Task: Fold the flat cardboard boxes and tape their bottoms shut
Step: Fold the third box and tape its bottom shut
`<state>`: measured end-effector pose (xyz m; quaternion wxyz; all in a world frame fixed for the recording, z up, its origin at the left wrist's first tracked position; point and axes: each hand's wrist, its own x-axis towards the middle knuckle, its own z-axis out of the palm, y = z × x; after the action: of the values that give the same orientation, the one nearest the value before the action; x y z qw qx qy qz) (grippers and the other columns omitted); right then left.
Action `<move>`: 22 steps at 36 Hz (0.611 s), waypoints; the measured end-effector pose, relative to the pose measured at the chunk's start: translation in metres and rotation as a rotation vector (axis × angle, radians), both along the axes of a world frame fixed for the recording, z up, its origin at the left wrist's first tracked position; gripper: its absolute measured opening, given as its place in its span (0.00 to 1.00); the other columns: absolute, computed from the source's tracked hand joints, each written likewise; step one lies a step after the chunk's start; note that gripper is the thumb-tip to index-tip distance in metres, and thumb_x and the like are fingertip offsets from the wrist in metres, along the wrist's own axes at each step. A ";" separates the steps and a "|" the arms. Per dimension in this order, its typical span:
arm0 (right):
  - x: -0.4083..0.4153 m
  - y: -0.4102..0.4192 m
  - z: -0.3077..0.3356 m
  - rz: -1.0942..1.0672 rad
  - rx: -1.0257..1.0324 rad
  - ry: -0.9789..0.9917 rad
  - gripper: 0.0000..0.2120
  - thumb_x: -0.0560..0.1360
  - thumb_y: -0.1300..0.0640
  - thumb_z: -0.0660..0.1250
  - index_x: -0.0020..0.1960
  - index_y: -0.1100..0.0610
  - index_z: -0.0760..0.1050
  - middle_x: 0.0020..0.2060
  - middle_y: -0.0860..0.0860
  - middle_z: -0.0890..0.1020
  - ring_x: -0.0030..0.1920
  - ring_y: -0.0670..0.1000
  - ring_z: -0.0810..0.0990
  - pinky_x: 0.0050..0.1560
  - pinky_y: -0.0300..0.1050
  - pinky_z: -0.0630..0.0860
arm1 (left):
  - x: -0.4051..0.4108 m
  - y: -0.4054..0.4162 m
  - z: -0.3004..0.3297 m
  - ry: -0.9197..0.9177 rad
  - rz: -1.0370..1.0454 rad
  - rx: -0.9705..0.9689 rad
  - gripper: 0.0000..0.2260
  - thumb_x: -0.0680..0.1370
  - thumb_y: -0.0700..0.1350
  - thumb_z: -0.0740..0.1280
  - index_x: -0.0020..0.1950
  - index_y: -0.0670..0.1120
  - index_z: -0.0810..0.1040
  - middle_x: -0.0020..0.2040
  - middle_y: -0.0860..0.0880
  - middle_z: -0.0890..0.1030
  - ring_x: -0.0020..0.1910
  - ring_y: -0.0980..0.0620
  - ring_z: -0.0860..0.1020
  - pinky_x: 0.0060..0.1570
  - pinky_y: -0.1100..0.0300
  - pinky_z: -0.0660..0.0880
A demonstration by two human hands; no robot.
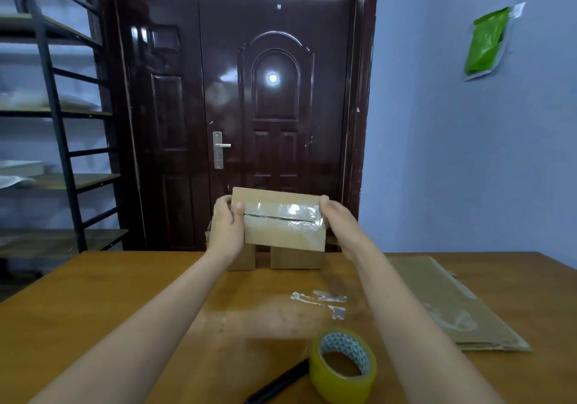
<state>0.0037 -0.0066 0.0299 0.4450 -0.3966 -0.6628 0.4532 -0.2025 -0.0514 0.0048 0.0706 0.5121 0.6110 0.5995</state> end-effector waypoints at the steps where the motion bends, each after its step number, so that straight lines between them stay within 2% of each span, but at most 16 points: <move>1: 0.000 0.000 0.003 -0.003 0.002 0.058 0.20 0.82 0.44 0.50 0.61 0.54 0.74 0.46 0.44 0.79 0.46 0.43 0.76 0.46 0.40 0.71 | -0.001 -0.002 0.002 -0.022 -0.038 0.027 0.16 0.83 0.51 0.52 0.67 0.45 0.64 0.64 0.47 0.70 0.61 0.48 0.71 0.63 0.45 0.70; 3: 0.000 0.000 0.011 -0.004 0.016 0.177 0.18 0.82 0.45 0.51 0.58 0.51 0.75 0.45 0.43 0.79 0.46 0.43 0.76 0.51 0.43 0.73 | -0.003 -0.005 0.006 -0.054 -0.095 0.070 0.16 0.83 0.48 0.53 0.70 0.47 0.63 0.66 0.49 0.69 0.63 0.49 0.69 0.66 0.46 0.68; 5: -0.001 -0.001 0.018 -0.015 0.032 0.269 0.14 0.82 0.46 0.53 0.54 0.50 0.75 0.49 0.44 0.80 0.51 0.45 0.76 0.54 0.46 0.73 | -0.006 -0.007 0.007 -0.102 -0.135 0.099 0.15 0.83 0.44 0.54 0.70 0.50 0.63 0.65 0.50 0.70 0.63 0.50 0.70 0.64 0.48 0.70; 8: -0.005 0.002 0.021 -0.045 0.045 0.359 0.08 0.80 0.49 0.60 0.50 0.53 0.75 0.56 0.49 0.80 0.58 0.48 0.76 0.59 0.52 0.74 | -0.010 -0.008 0.010 -0.133 -0.148 0.111 0.17 0.81 0.36 0.58 0.68 0.50 0.64 0.62 0.52 0.72 0.58 0.51 0.73 0.58 0.54 0.74; 10: -0.007 0.006 0.019 -0.083 0.065 0.394 0.04 0.78 0.54 0.64 0.51 0.54 0.74 0.59 0.50 0.78 0.61 0.50 0.75 0.63 0.56 0.73 | -0.010 -0.009 0.012 -0.150 -0.147 0.127 0.18 0.79 0.31 0.60 0.66 0.46 0.66 0.60 0.50 0.73 0.55 0.53 0.74 0.49 0.65 0.75; 12: -0.010 0.007 0.017 -0.110 0.081 0.413 0.08 0.76 0.62 0.66 0.53 0.54 0.72 0.58 0.53 0.77 0.61 0.52 0.76 0.62 0.55 0.74 | -0.011 -0.011 0.012 -0.219 -0.192 0.128 0.17 0.77 0.28 0.61 0.62 0.43 0.66 0.54 0.49 0.75 0.50 0.58 0.76 0.41 0.70 0.75; 14: -0.014 0.007 0.015 -0.128 0.114 0.418 0.14 0.74 0.68 0.66 0.55 0.53 0.71 0.56 0.53 0.77 0.60 0.52 0.76 0.60 0.52 0.75 | -0.015 -0.012 0.011 -0.230 -0.221 0.110 0.17 0.75 0.29 0.63 0.60 0.42 0.66 0.54 0.50 0.76 0.50 0.60 0.75 0.44 0.67 0.76; 16: -0.016 0.008 0.010 -0.123 0.147 0.396 0.22 0.72 0.71 0.66 0.61 0.52 0.69 0.55 0.51 0.76 0.59 0.49 0.75 0.58 0.49 0.76 | -0.021 -0.013 0.008 -0.231 -0.246 0.097 0.17 0.75 0.30 0.64 0.60 0.43 0.66 0.56 0.50 0.75 0.55 0.57 0.74 0.50 0.60 0.75; 18: -0.019 0.009 0.004 -0.104 0.173 0.338 0.31 0.70 0.74 0.66 0.67 0.50 0.66 0.55 0.51 0.74 0.58 0.47 0.73 0.53 0.44 0.77 | -0.024 -0.014 0.004 -0.253 -0.270 0.092 0.18 0.75 0.30 0.61 0.62 0.44 0.65 0.55 0.52 0.74 0.58 0.53 0.73 0.45 0.63 0.74; 20: -0.025 0.011 -0.005 -0.126 0.203 0.226 0.33 0.69 0.75 0.65 0.68 0.50 0.66 0.55 0.52 0.72 0.58 0.47 0.71 0.44 0.38 0.77 | -0.027 -0.013 -0.002 -0.245 -0.268 0.070 0.21 0.76 0.32 0.61 0.67 0.46 0.63 0.57 0.53 0.71 0.56 0.56 0.72 0.40 0.68 0.73; 22: -0.033 0.015 -0.015 -0.152 0.201 0.157 0.33 0.68 0.76 0.65 0.66 0.50 0.67 0.55 0.52 0.72 0.55 0.48 0.73 0.39 0.37 0.78 | -0.032 -0.009 -0.013 -0.220 -0.252 0.038 0.25 0.76 0.36 0.64 0.70 0.48 0.60 0.63 0.49 0.68 0.58 0.53 0.71 0.44 0.67 0.73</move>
<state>-0.0296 0.0080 0.0151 0.5660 -0.3624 -0.6360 0.3793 -0.2346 -0.0609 -0.0081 0.2022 0.5172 0.5189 0.6499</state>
